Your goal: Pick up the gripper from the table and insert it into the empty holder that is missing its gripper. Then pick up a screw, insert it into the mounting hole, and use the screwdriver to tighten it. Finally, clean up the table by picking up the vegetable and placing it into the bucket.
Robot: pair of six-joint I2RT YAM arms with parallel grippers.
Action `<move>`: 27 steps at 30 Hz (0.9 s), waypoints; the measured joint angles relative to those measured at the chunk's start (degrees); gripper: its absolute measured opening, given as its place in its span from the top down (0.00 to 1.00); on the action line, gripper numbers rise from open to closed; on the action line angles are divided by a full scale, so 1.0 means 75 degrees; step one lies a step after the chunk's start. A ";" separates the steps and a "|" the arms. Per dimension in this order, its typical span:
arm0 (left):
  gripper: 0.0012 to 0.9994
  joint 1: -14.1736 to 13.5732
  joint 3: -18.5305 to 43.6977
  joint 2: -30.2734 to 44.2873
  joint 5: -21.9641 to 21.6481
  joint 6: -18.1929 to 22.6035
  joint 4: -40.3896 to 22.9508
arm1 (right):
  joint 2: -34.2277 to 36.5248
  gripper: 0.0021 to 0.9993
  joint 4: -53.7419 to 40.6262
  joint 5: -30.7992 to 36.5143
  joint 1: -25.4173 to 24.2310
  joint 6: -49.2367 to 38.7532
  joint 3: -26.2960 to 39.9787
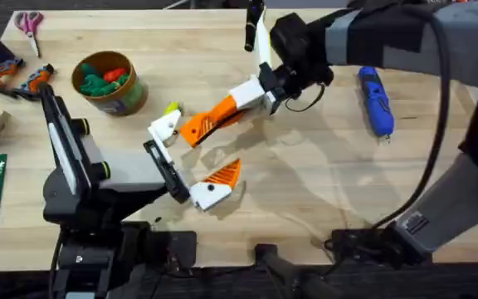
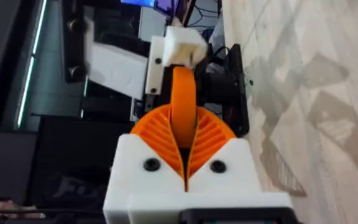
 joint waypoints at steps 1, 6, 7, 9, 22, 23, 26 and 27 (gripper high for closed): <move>0.01 0.0000 0.0000 -0.0001 0.0000 -0.0003 -0.0002 | 0.0046 0.99 0.0026 -0.0002 0.0000 0.0048 -0.0005; 0.01 0.0000 0.0000 -0.0003 0.0003 0.0000 -0.0003 | 0.0060 0.99 0.0160 -0.0003 0.0000 0.0285 -0.0026; 0.01 0.0000 0.0000 -0.0003 0.0001 -0.0003 -0.0003 | 0.0060 0.99 0.0164 -0.0010 0.0000 0.0331 -0.0026; 0.01 0.0000 0.0000 0.0000 0.0003 0.0000 -0.0003 | 0.0060 0.99 0.0251 -0.0148 0.0000 0.0372 -0.0026; 0.01 0.0000 0.0000 -0.0002 0.0003 -0.0002 -0.0003 | 0.0063 0.99 0.0411 -0.0224 0.0026 0.0712 -0.0026; 0.01 0.0000 0.0000 0.0000 0.0003 0.0000 -0.0003 | 0.0060 0.99 0.0447 -0.0149 0.0045 0.0765 -0.0027; 0.01 0.0000 0.0000 -0.0003 -0.0003 -0.0003 -0.0003 | 0.0060 0.99 0.0641 -0.0038 0.0140 0.0968 -0.0029; 0.01 0.0000 0.0000 -0.0003 -0.0006 -0.0003 -0.0003 | 0.0060 0.99 0.0726 -0.0043 0.0170 0.1028 -0.0029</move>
